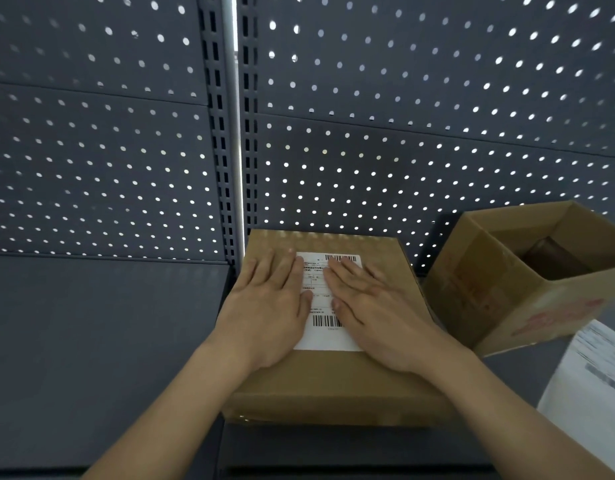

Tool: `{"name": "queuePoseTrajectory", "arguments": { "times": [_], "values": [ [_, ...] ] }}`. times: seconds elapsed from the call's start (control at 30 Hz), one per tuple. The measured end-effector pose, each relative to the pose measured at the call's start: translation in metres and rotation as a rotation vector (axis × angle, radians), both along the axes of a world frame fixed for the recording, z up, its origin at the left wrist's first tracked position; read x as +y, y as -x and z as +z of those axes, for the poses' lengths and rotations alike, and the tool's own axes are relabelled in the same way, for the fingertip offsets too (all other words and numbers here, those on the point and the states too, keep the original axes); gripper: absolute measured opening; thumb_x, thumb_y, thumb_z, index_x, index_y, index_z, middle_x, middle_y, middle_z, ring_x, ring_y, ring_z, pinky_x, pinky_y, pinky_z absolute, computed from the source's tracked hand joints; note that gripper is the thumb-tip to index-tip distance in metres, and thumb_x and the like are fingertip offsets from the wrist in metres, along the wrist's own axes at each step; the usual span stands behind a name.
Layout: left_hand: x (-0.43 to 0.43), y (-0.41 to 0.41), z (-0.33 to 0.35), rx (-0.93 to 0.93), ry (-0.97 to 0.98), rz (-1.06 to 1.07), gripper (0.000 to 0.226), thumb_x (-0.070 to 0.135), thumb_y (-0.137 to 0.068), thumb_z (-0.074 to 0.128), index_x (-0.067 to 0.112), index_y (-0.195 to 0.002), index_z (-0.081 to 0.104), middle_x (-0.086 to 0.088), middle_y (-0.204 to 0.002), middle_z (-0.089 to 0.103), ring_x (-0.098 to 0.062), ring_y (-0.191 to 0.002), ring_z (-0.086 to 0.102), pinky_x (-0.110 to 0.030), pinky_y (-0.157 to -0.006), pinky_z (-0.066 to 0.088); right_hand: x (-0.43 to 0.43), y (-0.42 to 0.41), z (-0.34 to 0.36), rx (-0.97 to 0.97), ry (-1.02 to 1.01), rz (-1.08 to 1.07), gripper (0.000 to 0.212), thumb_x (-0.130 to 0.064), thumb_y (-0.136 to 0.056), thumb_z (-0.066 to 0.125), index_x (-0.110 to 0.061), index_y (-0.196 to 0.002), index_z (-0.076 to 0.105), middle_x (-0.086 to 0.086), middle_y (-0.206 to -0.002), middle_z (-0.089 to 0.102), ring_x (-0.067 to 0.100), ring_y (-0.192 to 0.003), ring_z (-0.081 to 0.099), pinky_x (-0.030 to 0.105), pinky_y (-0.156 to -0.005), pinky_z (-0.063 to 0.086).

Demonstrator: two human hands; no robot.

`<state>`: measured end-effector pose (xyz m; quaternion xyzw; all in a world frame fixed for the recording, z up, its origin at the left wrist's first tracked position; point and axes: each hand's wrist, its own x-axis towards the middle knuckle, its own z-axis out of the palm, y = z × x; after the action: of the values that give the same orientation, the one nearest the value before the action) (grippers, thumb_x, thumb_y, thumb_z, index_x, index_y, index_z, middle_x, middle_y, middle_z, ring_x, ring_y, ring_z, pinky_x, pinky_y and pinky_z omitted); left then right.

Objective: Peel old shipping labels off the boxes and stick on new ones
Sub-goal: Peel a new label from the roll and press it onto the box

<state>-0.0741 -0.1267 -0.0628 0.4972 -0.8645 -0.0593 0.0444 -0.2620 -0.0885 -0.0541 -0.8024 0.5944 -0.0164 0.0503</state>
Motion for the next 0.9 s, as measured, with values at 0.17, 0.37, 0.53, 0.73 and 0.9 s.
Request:
{"name": "queuePoseTrajectory", "arguments": {
  "times": [0.17, 0.37, 0.53, 0.73, 0.9],
  "values": [
    [-0.005, 0.001, 0.008, 0.042, 0.017, -0.007, 0.075, 0.052, -0.087, 0.005, 0.023, -0.156, -0.002, 0.005, -0.163, -0.006, -0.019, -0.149, -0.007, -0.04, -0.121, -0.002, -0.001, 0.0, 0.013, -0.143, 0.017, -0.102, 0.057, -0.041, -0.105, 0.024, -0.021, -0.157, 0.012, -0.008, -0.164, 0.005, 0.004, -0.149, -0.002, 0.026, -0.122, 0.001],
    [-0.011, 0.006, 0.0, -0.008, -0.028, -0.037, 0.09, 0.059, -0.071, -0.013, 0.024, -0.154, -0.011, 0.008, -0.161, -0.018, -0.018, -0.147, -0.022, -0.043, -0.12, -0.009, -0.013, 0.007, 0.008, -0.001, -0.028, -0.137, 0.062, -0.044, -0.105, 0.017, -0.013, -0.157, 0.002, 0.002, -0.165, 0.0, 0.011, -0.15, -0.004, 0.033, -0.123, -0.003],
    [-0.013, 0.008, 0.0, -0.044, -0.055, -0.029, 0.081, 0.062, -0.083, -0.006, 0.024, -0.154, -0.012, 0.008, -0.161, -0.018, -0.018, -0.146, -0.023, -0.043, -0.12, -0.01, -0.017, 0.003, 0.008, 0.033, -0.006, -0.152, 0.062, -0.044, -0.105, 0.019, -0.011, -0.156, 0.007, 0.004, -0.164, 0.004, 0.014, -0.151, 0.0, 0.036, -0.123, 0.002],
    [-0.013, 0.009, 0.013, 0.06, -0.027, -0.029, 0.064, 0.047, -0.097, 0.018, 0.026, -0.155, 0.002, 0.005, -0.163, 0.003, -0.024, -0.149, -0.003, -0.045, -0.12, 0.0, -0.01, 0.001, 0.015, -0.085, 0.086, -0.145, 0.058, -0.04, -0.104, 0.03, -0.017, -0.156, 0.018, -0.002, -0.163, 0.018, 0.011, -0.15, 0.009, 0.033, -0.122, 0.007],
    [-0.016, 0.02, 0.01, -0.042, 0.006, 0.007, 0.061, 0.047, -0.097, 0.012, 0.034, -0.155, -0.003, 0.008, -0.163, -0.001, -0.031, -0.144, 0.006, -0.052, -0.116, 0.006, -0.025, 0.002, 0.012, 0.022, 0.012, -0.091, 0.055, -0.036, -0.105, 0.02, -0.022, -0.157, 0.008, -0.005, -0.164, 0.003, 0.015, -0.151, -0.003, 0.04, -0.123, 0.0]
  ]
}}
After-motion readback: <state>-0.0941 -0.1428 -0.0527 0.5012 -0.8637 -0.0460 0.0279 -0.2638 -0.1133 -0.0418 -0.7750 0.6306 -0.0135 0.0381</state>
